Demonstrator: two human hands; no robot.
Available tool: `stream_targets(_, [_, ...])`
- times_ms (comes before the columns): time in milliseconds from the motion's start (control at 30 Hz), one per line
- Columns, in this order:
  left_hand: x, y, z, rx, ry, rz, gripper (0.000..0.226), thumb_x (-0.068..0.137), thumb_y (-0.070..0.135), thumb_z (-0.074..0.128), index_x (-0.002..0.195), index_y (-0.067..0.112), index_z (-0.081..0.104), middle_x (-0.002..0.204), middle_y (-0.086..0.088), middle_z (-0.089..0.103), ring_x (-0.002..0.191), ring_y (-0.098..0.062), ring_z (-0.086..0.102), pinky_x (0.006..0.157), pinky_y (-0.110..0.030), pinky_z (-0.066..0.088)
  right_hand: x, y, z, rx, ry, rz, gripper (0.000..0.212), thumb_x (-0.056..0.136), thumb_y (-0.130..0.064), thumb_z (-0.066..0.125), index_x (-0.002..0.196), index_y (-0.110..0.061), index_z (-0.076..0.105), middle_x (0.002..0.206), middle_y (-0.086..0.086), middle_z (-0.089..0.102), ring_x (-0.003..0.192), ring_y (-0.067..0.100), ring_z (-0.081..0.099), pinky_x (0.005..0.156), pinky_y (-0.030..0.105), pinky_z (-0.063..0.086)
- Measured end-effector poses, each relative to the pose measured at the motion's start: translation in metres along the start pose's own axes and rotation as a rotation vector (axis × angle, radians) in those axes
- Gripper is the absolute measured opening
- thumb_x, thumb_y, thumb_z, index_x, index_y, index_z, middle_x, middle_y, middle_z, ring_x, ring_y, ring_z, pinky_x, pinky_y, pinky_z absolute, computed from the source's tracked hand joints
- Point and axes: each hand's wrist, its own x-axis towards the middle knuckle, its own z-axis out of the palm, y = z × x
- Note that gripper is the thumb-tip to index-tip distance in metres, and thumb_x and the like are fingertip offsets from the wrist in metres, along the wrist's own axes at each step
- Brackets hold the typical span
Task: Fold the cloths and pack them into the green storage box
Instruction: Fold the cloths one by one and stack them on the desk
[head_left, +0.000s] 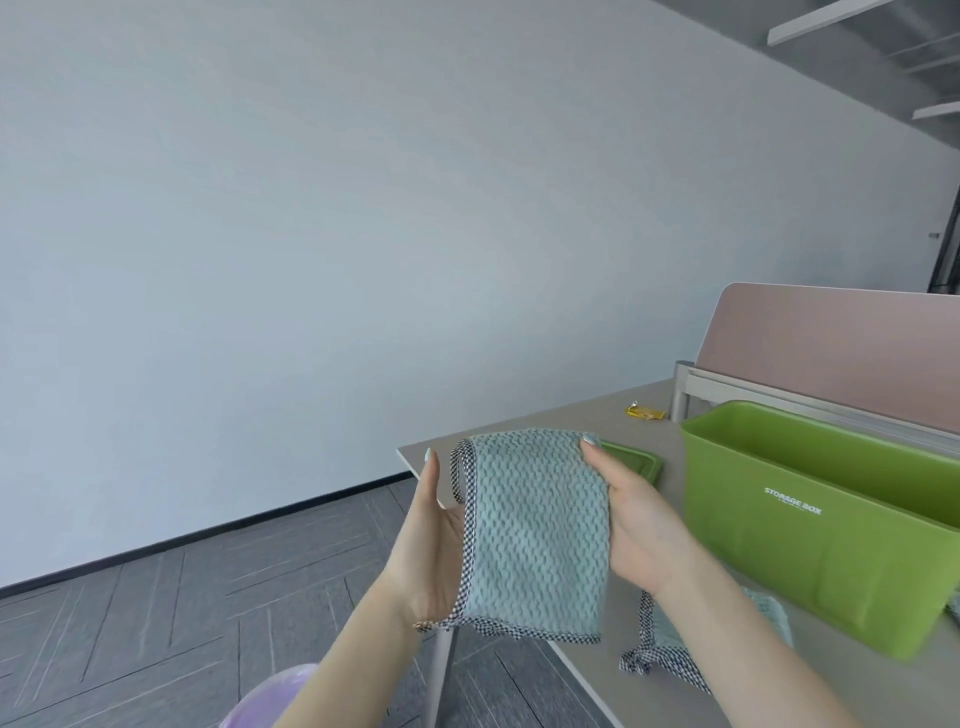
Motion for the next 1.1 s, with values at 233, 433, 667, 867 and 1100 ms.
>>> stream_targets(233, [0.001,0.010,0.007,0.441,0.170,0.255,0.036,0.093,0.037,0.046,0.107,0.011,0.066,0.108,-0.005,0.068,0.096,-0.018,0.064,0.087,-0.033,0.048,0.006,0.003,-0.017,-0.040,0.139,-0.024,0.041,0.094,-0.033,0.045,0.113,-0.002,0.063,0.113,0.017,0.068,0.098,0.027,0.066,0.076,0.039,0.050])
stream_targets(433, [0.001,0.011,0.006,0.583,0.226,0.334,0.025,0.090,0.030,0.053,0.088,0.011,0.069,0.087,-0.002,0.069,0.076,-0.013,0.061,0.072,-0.025,0.049,0.011,0.011,-0.023,-0.125,0.152,-0.033,0.040,0.093,-0.032,0.047,0.116,-0.003,0.061,0.115,0.016,0.068,0.101,0.026,0.066,0.078,0.038,0.051])
stream_targets(667, [0.001,0.016,0.002,0.688,0.285,0.425,0.025,0.093,0.009,0.050,0.082,0.014,0.072,0.080,0.004,0.071,0.078,-0.013,0.060,0.077,-0.028,0.046,0.006,0.010,-0.029,-0.340,0.043,-0.130,0.023,0.083,-0.011,0.061,0.105,-0.007,0.065,0.107,0.010,0.071,0.097,0.022,0.067,0.081,0.034,0.051])
stream_targets(867, [0.008,0.010,0.005,0.858,0.413,0.411,0.026,0.097,0.025,0.044,0.083,0.029,0.066,0.091,0.011,0.066,0.093,-0.011,0.058,0.094,-0.035,0.044,0.006,0.014,-0.025,-0.537,0.169,-0.307,0.017,0.085,-0.010,0.062,0.100,-0.016,0.067,0.103,0.002,0.072,0.096,0.017,0.068,0.086,0.036,0.052])
stream_targets(1100, [0.017,0.006,-0.005,1.143,0.527,0.494,0.036,0.096,0.033,0.041,0.076,0.008,0.057,0.101,-0.001,0.052,0.097,-0.018,0.047,0.084,-0.034,0.036,0.007,0.011,-0.025,-0.680,0.272,-0.293,0.022,0.087,-0.027,0.062,0.088,-0.007,0.069,0.090,0.005,0.073,0.080,0.016,0.067,0.075,0.031,0.050])
